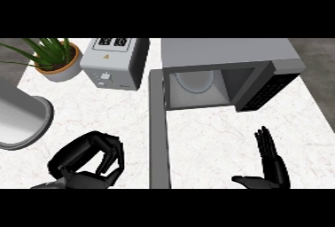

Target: Pick up the milk, place it into the microwave and close the microwave

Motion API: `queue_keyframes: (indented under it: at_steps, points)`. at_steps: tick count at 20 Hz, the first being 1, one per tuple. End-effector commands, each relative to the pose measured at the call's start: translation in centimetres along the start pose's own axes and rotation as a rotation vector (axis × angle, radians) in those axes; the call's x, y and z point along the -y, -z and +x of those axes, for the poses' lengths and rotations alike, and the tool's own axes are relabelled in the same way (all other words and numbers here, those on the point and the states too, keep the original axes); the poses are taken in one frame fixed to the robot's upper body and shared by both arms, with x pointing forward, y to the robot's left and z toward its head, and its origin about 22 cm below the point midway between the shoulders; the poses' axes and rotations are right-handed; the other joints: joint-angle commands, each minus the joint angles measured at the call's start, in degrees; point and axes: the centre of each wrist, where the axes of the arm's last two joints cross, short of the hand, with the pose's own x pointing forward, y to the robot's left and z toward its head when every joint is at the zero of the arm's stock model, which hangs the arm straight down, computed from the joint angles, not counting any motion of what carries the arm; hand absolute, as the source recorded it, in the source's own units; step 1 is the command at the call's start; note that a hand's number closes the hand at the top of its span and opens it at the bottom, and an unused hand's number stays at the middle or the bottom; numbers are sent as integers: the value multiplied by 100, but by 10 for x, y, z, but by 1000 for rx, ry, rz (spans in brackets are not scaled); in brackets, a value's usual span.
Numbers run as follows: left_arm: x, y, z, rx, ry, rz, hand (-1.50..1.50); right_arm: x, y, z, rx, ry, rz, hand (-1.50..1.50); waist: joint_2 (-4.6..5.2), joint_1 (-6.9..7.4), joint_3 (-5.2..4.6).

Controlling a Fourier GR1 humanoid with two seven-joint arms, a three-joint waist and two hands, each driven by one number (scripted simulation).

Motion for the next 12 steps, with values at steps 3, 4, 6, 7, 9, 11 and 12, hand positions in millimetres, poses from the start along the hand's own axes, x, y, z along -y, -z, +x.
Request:
queue_keyframes:
  at_steps: [3, 4, 6, 7, 9, 11, 12]
  points:
    - [26, 35, -13, 20, 56, -36, 150, 48, -55, 28, 36, -2, 25, -150, 26, 24, -7]
    - [29, 39, -15, 25, 82, -63, 150, 45, -61, 31, 53, 49, 19, -150, 40, 89, 0]
    - [40, 48, -32, 33, 68, -57, 150, 45, -61, 44, 90, 49, 29, -150, 59, 74, -4]
    - [59, 43, -38, 27, 21, -99, 150, 46, -61, 57, 108, 25, 22, -150, 47, 148, -1]
    - [70, 61, -44, 49, 39, -118, 150, 46, -73, 69, 153, 48, 56, -150, 61, 98, 1]
    - [90, 76, -48, 28, 56, -163, 150, 52, -81, 84, 168, 54, 89, -150, 70, 54, 5]
    - [94, 74, -54, -2, 39, -183, 150, 49, -81, 91, 176, 109, 114, -150, 74, 97, 8]
